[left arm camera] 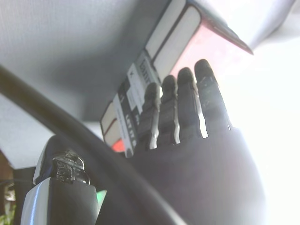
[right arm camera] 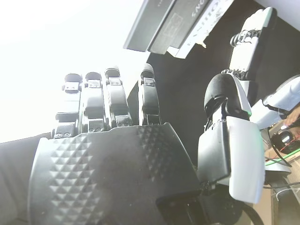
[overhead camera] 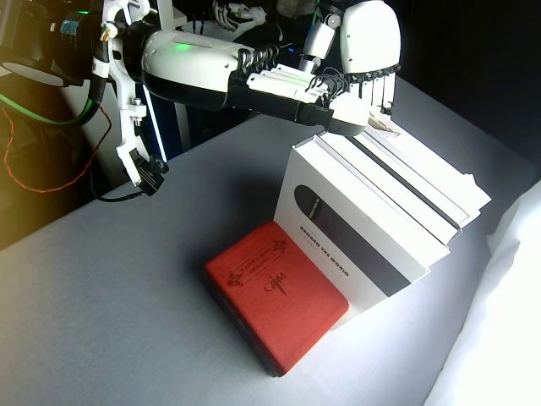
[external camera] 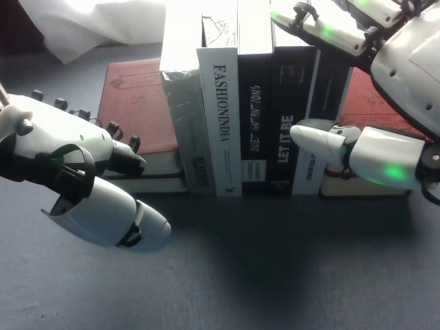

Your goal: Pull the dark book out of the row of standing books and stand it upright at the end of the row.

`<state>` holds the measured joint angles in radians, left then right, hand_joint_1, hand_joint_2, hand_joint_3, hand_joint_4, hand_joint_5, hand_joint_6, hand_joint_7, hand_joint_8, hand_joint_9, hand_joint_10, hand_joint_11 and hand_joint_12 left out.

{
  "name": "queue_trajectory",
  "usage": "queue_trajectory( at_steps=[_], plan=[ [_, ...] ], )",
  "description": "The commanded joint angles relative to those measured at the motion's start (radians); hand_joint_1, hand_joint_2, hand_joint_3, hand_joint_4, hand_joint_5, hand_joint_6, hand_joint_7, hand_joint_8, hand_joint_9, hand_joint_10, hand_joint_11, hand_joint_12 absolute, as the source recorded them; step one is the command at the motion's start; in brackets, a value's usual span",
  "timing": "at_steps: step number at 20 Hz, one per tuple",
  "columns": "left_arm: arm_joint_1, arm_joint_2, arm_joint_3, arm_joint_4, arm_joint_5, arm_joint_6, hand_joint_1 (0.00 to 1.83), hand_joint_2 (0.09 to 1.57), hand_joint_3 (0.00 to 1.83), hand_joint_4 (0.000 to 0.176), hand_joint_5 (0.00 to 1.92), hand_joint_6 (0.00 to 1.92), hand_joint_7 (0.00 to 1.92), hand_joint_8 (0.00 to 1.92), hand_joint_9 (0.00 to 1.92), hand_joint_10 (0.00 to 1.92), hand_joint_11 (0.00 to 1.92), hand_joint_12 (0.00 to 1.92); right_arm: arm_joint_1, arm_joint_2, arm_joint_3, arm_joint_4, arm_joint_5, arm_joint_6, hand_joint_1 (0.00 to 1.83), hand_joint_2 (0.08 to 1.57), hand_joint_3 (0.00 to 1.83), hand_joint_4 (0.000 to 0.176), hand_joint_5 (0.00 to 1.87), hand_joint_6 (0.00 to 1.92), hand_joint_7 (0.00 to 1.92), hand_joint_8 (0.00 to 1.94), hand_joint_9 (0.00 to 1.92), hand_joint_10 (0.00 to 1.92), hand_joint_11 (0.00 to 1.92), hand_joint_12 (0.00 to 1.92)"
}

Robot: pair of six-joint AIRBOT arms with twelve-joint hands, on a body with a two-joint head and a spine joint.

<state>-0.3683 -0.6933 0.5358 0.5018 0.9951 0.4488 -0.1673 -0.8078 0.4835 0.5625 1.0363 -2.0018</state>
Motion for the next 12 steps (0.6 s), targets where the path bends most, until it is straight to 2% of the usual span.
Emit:
queue_trajectory(
  at_steps=[1, 12],
  plan=[
    [-0.012, 0.011, 0.004, 0.040, -0.040, 0.004, 0.00, 1.16, 0.00, 0.000, 0.13, 0.00, 0.11, 0.00, 0.10, 0.00, 0.11, 0.03, 0.007, 0.009, -0.004, -0.058, 0.110, -0.001, 0.00, 1.14, 0.02, 0.000, 0.11, 0.01, 0.08, 0.01, 0.04, 0.02, 0.03, 0.01],
    [-0.012, 0.011, 0.004, 0.040, -0.040, 0.004, 0.00, 1.16, 0.00, 0.000, 0.13, 0.01, 0.10, 0.00, 0.10, 0.01, 0.10, 0.02, 0.000, -0.007, -0.009, -0.004, 0.094, -0.003, 0.00, 1.15, 0.02, 0.000, 0.11, 0.01, 0.08, 0.01, 0.03, 0.01, 0.01, 0.01]
  ],
)
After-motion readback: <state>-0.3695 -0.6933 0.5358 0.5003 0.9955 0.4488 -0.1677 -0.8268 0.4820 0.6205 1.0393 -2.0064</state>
